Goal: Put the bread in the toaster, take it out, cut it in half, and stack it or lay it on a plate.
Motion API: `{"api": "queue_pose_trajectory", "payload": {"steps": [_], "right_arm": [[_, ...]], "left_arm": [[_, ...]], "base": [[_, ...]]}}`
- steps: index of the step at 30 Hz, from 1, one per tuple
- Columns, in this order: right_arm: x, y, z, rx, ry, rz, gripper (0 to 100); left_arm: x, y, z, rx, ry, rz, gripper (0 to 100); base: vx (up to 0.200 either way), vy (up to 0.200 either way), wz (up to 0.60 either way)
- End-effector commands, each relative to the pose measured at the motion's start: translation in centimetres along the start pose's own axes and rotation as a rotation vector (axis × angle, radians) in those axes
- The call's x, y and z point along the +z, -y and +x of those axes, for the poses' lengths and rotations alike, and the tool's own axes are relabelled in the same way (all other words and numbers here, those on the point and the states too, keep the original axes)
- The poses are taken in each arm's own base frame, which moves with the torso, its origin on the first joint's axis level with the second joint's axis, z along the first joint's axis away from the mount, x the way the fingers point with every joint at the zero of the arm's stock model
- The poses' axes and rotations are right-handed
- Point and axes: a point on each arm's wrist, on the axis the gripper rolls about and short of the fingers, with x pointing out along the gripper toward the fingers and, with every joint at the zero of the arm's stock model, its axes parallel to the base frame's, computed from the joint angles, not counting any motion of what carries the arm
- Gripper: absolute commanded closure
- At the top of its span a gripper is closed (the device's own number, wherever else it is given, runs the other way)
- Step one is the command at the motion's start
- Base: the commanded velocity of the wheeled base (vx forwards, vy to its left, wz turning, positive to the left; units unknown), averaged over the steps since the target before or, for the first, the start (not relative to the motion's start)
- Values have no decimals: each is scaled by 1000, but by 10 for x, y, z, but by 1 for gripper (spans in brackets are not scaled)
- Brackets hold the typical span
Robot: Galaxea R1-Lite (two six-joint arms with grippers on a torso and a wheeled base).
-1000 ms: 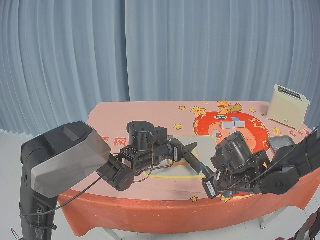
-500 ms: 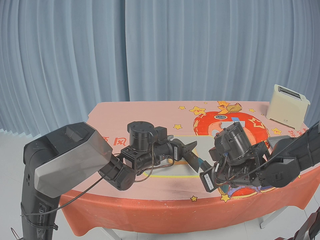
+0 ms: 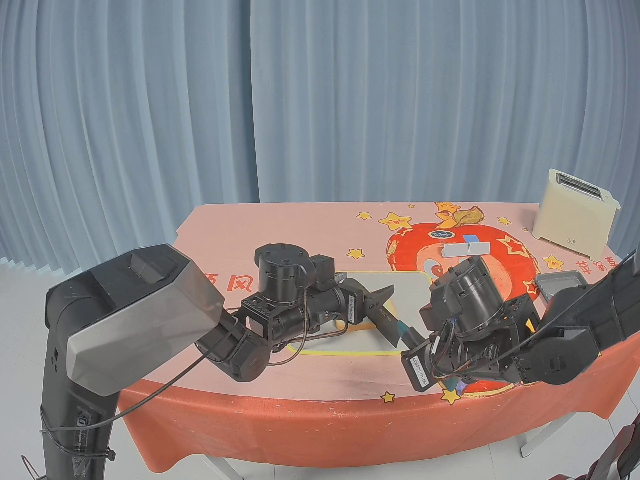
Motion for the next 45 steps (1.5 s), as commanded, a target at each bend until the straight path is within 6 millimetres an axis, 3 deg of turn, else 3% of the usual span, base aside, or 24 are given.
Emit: {"api": "queue_pose_trajectory", "payload": {"steps": [1,8,14,20,31,45], "right_arm": [[8,1,-5,2,27,4,100],[22,2,-15,7,77,17,100],[3,1,-5,2,12,4,100],[-2,-3,0,6,-11,-10,100],[3,-2,-3,3,8,-3,100],[0,6,-9,-9,13,13,100]], "left_arm": [[-1,1,1,-2,1,0,0],[-2,0,1,-2,-1,0,0],[2,1,-1,-2,8,1,0],[4,2,-2,-3,11,2,0],[-1,3,0,-5,1,1,0],[-5,23,5,-44,-2,11,0]], "base": [[0,0,0],[0,0,0],[0,0,0],[0,0,0],[0,0,0],[0,0,0]]}}
